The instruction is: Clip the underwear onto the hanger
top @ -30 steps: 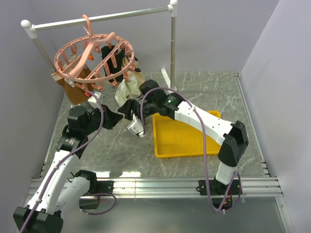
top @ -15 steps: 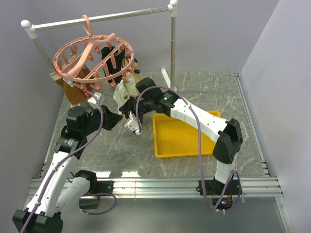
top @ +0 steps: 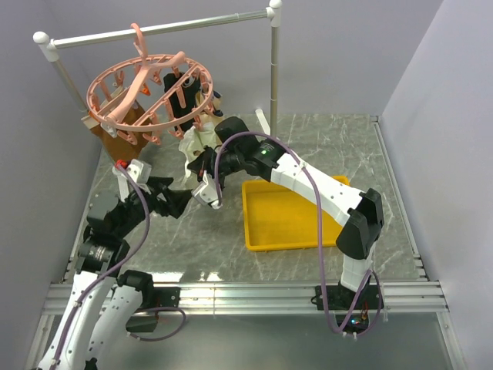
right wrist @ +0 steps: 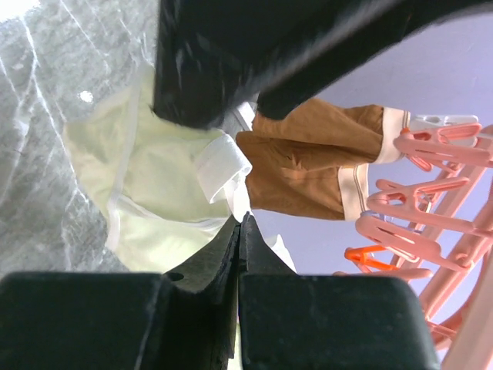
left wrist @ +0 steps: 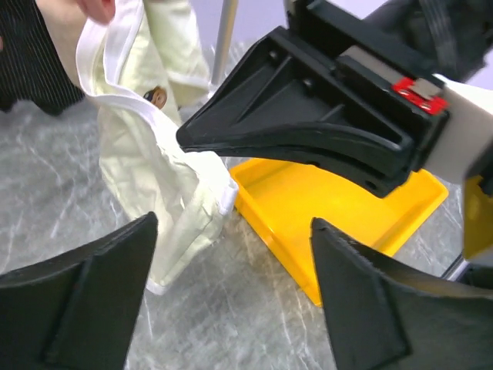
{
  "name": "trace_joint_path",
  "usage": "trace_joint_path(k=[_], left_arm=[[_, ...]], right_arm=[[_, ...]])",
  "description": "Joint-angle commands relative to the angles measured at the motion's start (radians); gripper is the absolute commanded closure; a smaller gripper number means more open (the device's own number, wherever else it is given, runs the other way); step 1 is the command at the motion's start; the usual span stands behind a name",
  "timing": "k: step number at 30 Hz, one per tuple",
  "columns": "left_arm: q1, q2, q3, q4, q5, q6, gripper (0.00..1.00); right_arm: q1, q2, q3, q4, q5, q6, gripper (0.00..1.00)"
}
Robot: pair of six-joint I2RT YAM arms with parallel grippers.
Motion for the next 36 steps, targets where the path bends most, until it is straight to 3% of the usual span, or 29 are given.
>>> trace_joint_path(k=[1,4,11,17,24,27,30,33,36], left_arm=[[-0.004,-0.008,-0.019,0.023,-0.020,0.065,0.10],[-0.004,-0.016,-0.049,0.064,-0.018,0.097,0.02],[-0.004,0.021,-0.097,0.196,-0.034,0.205,0.01],[-0.013,0.071,-0.111,0.295,0.043,0.255,0.13],[-0.028,0.116,-0.128,0.322,0.025,0.263,0.17],[-0.034,0.131,-0.123,0.313,-0.021,0.264,0.24],[-0.034,0.125,-0.125,0.313,-0.050,0.264,0.37],[-0.034,0.093,-0.132,0.327,-0.063,0.258,0.55],[-0.034,0.064,-0.134,0.319,-0.058,0.234,0.84]], right_arm=[[0.001,0.005,0.049,-0.006,0.008,0.018,1.00],[0.006,0.003,0.049,-0.004,0.008,0.022,1.00],[0.010,-0.006,0.043,0.005,0.002,0.031,1.00],[0.019,-0.012,0.026,0.019,0.002,0.038,1.00],[0.023,-0.009,0.040,0.030,-0.001,0.048,1.00],[0.026,-0.006,0.042,0.028,0.000,0.050,1.00],[0.024,-0.009,0.040,0.023,0.002,0.050,1.00],[0.024,-0.016,0.023,0.033,0.011,0.047,1.00],[0.024,-0.024,0.003,0.043,0.019,0.048,0.97]])
